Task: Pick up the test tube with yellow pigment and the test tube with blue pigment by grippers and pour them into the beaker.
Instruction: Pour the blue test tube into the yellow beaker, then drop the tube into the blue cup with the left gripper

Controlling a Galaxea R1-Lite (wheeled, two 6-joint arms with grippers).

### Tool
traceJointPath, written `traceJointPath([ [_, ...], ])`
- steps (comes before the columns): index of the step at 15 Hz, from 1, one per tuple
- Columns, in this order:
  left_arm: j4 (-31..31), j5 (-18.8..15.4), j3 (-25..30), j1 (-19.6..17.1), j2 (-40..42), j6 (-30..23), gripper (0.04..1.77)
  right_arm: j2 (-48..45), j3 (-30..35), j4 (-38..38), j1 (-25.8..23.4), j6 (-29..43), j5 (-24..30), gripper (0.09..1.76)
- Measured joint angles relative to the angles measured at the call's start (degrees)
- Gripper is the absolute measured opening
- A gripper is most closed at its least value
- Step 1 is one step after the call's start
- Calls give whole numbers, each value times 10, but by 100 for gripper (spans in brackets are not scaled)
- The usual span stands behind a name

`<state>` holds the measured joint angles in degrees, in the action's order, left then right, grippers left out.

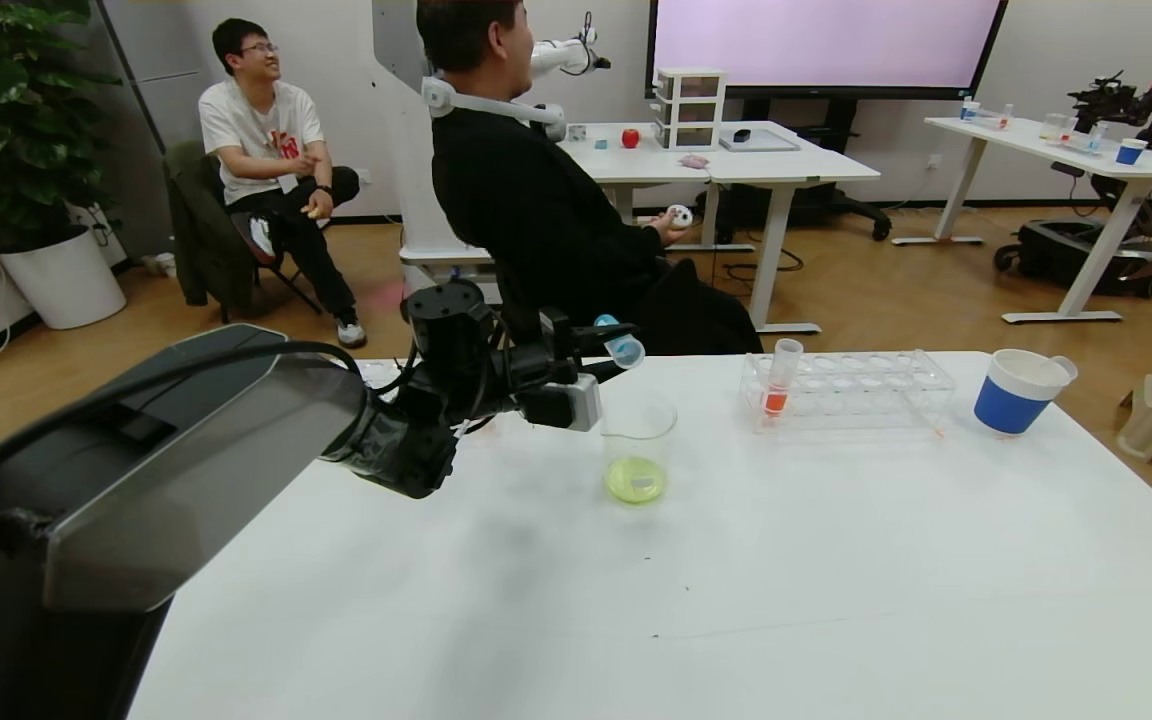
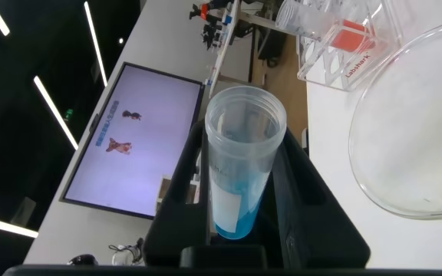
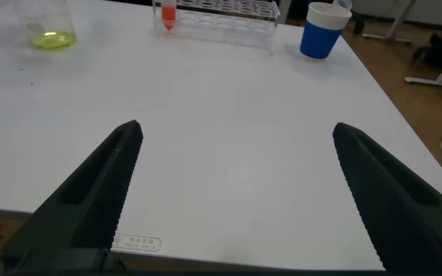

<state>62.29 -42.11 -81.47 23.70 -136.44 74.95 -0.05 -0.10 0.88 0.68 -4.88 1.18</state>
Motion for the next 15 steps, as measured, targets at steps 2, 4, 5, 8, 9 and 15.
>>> traceJointPath([
  [2,0,-2,0,4,-1,28,50,0,0,0,0,0,0,173],
  [4,0,-1,0,8,-1,47,50,0,0,0,0,0,0,173],
  [5,1,-2,0,10,-2,56,50,0,0,0,0,0,0,173],
  [8,13,0,0,13,-5,75,50,0,0,0,0,0,0,173],
  [9,21,1,0,14,-7,78,50,0,0,0,0,0,0,173],
  [15,32,-2,2,18,-11,131,50,0,0,0,0,0,0,173],
])
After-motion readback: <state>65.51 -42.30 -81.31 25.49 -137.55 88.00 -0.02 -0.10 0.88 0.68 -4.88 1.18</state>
